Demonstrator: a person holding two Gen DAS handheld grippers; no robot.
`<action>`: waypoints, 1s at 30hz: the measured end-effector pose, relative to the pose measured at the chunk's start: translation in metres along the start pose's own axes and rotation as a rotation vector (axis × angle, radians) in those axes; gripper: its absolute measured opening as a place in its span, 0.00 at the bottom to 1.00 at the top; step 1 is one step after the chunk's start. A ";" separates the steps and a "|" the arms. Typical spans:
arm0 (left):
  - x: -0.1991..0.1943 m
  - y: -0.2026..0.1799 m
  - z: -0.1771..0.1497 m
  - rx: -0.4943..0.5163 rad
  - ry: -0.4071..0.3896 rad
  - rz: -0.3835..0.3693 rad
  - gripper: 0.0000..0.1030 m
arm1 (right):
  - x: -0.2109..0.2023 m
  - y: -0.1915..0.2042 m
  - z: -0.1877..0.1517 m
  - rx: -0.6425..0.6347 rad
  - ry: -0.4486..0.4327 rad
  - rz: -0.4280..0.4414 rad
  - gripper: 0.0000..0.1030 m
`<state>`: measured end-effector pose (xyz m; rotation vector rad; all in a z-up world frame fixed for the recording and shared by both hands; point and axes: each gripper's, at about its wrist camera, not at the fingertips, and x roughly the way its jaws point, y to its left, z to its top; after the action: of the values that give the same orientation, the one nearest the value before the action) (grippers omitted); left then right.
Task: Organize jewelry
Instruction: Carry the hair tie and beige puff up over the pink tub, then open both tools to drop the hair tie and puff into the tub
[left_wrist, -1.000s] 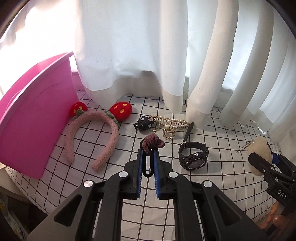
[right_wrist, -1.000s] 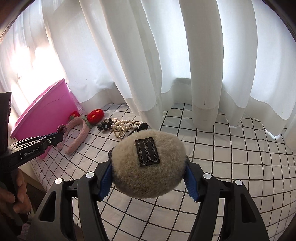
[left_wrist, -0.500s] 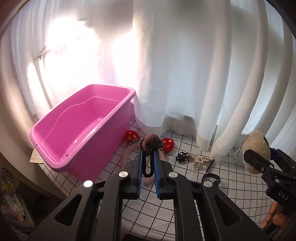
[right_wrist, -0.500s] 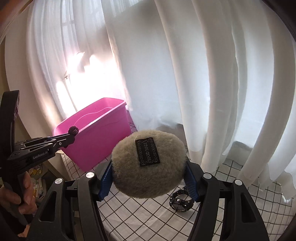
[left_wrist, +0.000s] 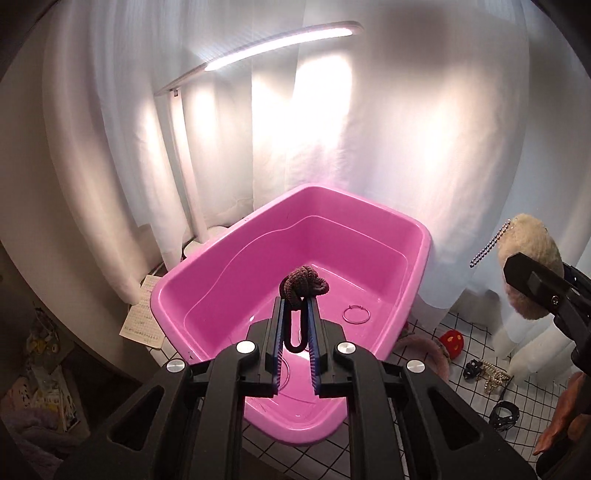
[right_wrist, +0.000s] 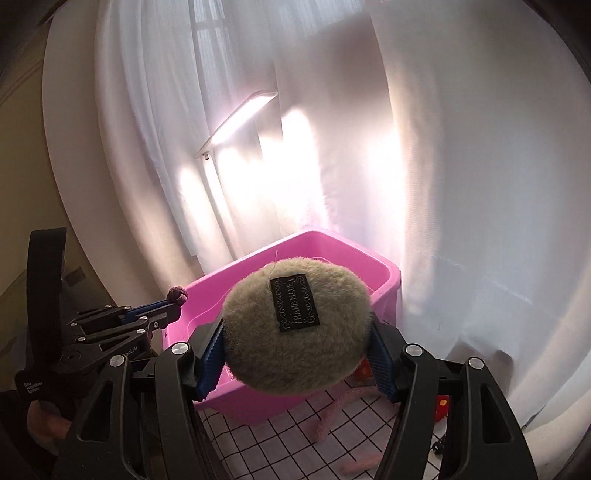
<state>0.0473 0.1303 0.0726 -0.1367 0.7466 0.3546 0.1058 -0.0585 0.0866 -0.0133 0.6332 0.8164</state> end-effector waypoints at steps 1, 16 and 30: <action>0.010 0.007 0.002 -0.010 0.016 0.011 0.13 | 0.015 0.005 0.006 -0.011 0.017 0.009 0.61; 0.141 0.057 -0.001 -0.078 0.333 0.029 0.31 | 0.207 0.008 0.023 0.021 0.404 -0.016 0.61; 0.142 0.066 0.005 -0.106 0.320 0.031 0.84 | 0.226 0.000 0.025 0.061 0.449 -0.104 0.70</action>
<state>0.1224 0.2308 -0.0207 -0.2868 1.0472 0.4072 0.2345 0.1002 -0.0124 -0.1764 1.0719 0.6965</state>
